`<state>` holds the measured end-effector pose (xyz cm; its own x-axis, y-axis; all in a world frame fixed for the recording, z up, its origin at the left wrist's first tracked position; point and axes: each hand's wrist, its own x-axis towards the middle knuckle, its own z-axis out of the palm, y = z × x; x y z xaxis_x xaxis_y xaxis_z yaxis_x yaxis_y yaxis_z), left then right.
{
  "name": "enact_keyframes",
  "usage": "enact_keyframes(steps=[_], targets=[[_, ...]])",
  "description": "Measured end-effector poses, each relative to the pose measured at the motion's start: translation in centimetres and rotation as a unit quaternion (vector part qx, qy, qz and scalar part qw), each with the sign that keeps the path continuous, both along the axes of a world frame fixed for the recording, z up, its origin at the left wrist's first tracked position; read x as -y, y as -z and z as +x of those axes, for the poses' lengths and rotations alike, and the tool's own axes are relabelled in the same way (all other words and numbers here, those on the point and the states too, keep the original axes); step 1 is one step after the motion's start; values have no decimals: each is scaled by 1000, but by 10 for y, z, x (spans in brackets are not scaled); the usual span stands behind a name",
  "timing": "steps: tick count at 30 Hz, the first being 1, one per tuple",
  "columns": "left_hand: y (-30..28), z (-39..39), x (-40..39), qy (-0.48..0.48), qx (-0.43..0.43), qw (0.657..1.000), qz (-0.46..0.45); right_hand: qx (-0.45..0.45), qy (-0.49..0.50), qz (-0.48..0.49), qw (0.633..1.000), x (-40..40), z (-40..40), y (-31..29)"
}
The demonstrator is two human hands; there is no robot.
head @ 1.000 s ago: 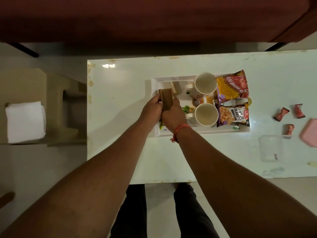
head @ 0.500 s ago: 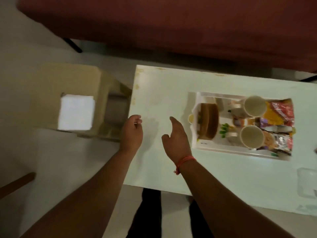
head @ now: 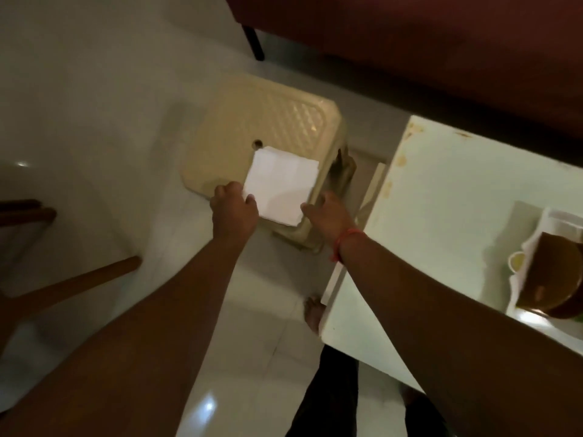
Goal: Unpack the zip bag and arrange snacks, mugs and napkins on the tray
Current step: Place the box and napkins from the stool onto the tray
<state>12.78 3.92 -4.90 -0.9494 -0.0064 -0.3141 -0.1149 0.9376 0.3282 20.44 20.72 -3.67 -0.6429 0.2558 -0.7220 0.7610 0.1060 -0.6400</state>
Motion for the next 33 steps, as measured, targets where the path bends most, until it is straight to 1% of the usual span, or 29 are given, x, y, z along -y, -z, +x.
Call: enact_keyframes(steps=[3,5,10,12,14,16,18,20,22,23,24,26,29,33], targets=[[4,-10,-4,13,-4,1000,-21,8,65,8,998,7,-23,16],[6,-13,-11,-3,1,1000,-12,19,100,12,995,10,-35,22],[10,-10,-31,-51,29,998,28,29,114,49,992,6,-41,31],[9,-1,-35,-71,47,995,48,17,123,26,992,2,-30,31],[10,13,-39,-124,73,985,92,6,137,-40,990,-3,-15,30],[11,32,-44,-191,87,966,149,0,156,-121,980,-10,8,25],[9,58,-51,-257,110,935,220,11,167,-183,969,-18,37,24],[6,90,-60,-317,179,878,310,23,183,-224,957,-30,74,23],[5,123,-69,-341,280,818,368,33,203,-245,947,-45,113,21],[4,137,-72,-337,321,800,378,38,202,-247,947,-52,130,19],[1,152,-80,-322,347,796,379,41,202,-244,948,-62,149,16],[-2,178,-96,-280,356,813,367,42,189,-232,953,-85,185,11],[-14,205,-126,-211,338,842,362,29,184,-219,958,-122,226,-1],[-39,233,-175,-129,334,851,383,-9,211,-200,957,-176,266,-29]])
